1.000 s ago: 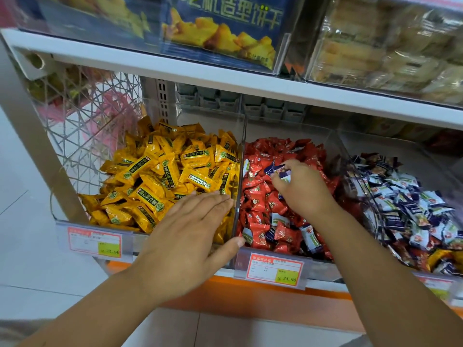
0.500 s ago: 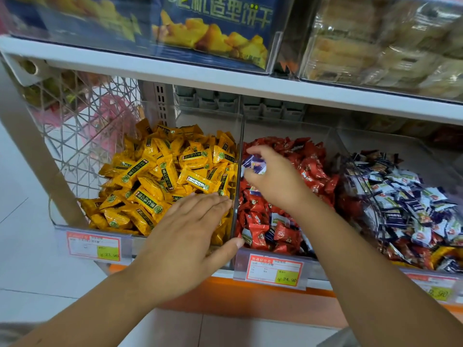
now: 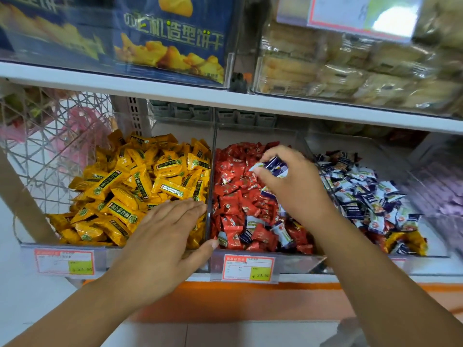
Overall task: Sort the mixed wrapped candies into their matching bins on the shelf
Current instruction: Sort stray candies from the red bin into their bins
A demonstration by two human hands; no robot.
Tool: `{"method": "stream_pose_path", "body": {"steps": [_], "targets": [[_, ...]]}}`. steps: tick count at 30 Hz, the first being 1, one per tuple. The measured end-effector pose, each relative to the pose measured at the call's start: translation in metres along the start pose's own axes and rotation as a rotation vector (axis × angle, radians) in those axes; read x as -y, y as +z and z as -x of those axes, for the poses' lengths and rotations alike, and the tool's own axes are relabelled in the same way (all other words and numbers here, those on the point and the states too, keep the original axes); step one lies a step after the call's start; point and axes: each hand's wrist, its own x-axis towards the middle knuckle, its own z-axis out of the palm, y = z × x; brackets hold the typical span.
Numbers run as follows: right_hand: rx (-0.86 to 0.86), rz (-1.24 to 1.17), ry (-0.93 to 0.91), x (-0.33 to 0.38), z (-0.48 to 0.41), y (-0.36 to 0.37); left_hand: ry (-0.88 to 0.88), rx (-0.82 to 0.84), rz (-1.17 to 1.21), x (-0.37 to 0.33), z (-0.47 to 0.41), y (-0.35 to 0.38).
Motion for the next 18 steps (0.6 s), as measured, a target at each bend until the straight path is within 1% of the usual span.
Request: {"method": "stream_pose_path", "body": {"steps": [2, 3, 5, 6, 8, 12, 14, 15, 16, 17, 18], "targets": [[-0.189, 0.06, 0.022, -0.006, 0.004, -0.029, 0.009, -0.026, -0.032, -0.002, 0.0, 0.0], [-0.257, 0.108, 0.053, -0.013, 0.006, -0.043, 0.01, -0.033, -0.044, -0.003, 0.0, -0.001], [-0.342, 0.191, 0.133, -0.033, 0.007, -0.066, 0.005, -0.028, -0.056, -0.005, 0.0, 0.0], [-0.358, 0.21, 0.178, -0.044, 0.009, -0.074, -0.001, -0.021, -0.056, -0.005, 0.0, 0.0], [-0.315, 0.24, 0.269, -0.068, 0.012, -0.082, -0.009, -0.019, -0.043, -0.005, 0.0, 0.002], [-0.124, 0.419, 0.456, -0.102, 0.019, -0.076, -0.024, -0.003, -0.022, -0.006, 0.0, 0.003], [-0.115, 0.474, 0.511, -0.104, 0.019, -0.073, -0.04, -0.015, 0.002, -0.007, 0.001, 0.002], [-0.142, 0.52, 0.49, -0.101, 0.018, -0.074, -0.049, -0.017, 0.01, -0.007, 0.0, 0.002], [-0.198, 0.554, 0.413, -0.091, 0.019, -0.075, -0.051, -0.018, -0.006, -0.007, 0.0, 0.001], [-0.269, 0.547, 0.276, -0.078, 0.02, -0.075, -0.045, -0.013, -0.03, -0.007, 0.0, 0.001], [-0.296, 0.496, 0.126, -0.062, 0.023, -0.073, -0.032, -0.007, -0.043, -0.007, 0.0, 0.001]]}}
